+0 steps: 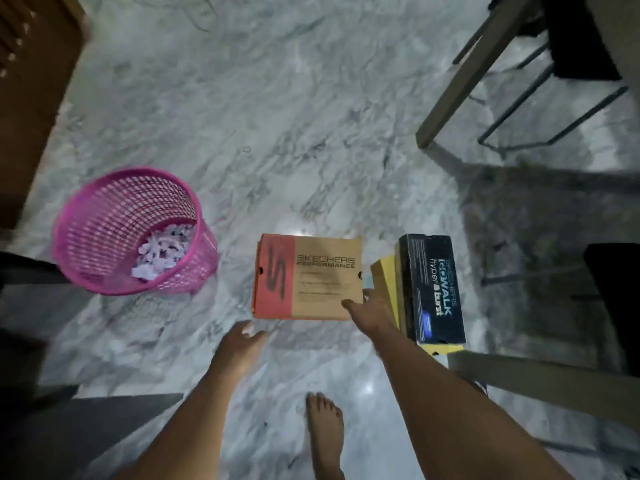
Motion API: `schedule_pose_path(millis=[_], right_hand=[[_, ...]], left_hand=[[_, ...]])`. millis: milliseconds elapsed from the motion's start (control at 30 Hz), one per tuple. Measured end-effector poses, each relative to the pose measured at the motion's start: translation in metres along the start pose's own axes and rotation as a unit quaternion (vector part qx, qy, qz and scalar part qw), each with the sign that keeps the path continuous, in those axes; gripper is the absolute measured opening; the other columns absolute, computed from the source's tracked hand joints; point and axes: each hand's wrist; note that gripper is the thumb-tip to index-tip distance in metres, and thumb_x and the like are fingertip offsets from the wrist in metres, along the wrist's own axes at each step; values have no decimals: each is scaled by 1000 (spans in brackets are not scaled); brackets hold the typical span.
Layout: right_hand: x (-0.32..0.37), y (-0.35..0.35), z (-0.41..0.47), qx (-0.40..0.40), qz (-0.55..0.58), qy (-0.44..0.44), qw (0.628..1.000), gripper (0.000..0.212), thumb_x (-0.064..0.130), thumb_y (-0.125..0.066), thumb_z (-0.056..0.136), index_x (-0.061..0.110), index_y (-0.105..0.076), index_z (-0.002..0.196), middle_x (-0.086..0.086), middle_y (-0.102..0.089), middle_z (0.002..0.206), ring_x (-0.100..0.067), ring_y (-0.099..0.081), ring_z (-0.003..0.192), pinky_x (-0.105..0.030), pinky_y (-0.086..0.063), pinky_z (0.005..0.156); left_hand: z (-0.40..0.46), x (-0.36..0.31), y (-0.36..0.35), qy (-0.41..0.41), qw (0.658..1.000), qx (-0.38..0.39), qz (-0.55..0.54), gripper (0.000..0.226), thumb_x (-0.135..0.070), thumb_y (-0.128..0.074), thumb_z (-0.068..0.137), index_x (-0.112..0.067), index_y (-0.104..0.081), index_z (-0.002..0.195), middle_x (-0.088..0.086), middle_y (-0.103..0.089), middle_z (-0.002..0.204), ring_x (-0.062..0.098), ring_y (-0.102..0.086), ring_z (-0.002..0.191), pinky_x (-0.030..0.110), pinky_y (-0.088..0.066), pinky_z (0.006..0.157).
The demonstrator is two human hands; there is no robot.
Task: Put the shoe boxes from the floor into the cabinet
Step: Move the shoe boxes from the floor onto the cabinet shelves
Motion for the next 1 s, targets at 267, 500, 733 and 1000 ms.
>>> schedule_pose_path(millis=[267,500,733,1000], right_hand=[[-45,-52,182,19,121,-11,992,121,66,-92,48,18,-38,146,0,-64,132,-21,-65,117,-38,-54,101],[-75,-53,211,98,200,0,975,96,57,-98,50,24,-62,133,3,-78,115,-20,-77,101,-44,-59,94],[-73,-42,104,141,166,18,976,79,40,-99,60,23,-63,129,-3,-76,118,-23,-77,101,-45,-62,91],[-90,-54,-115,221,52,68,972,69,44,-96,64,20,-68,122,-3,-78,114,-23,-76,102,-46,-60,94]], left_hand=[[182,-31,-50,-39,997,-1,-67,60,-60,-78,76,-27,-63,124,2,-73,117,22,-71,98,40,-54,94],[210,1,-60,-9,989,31,-148,75,-86,-70,60,-45,-67,123,-6,-77,111,22,-75,100,50,-58,94],[98,75,-49,-6,979,-2,-205,55,-77,-71,71,-46,-69,117,-7,-76,115,16,-73,103,45,-57,97],[-112,216,-9,11,962,-48,-268,54,-82,-66,70,-49,-65,113,-5,-73,119,21,-69,110,47,-52,103]])
Point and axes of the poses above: each hand's wrist, its own z-axis towards the middle knuckle, its own y-axis out of the back of the hand, x = y × z
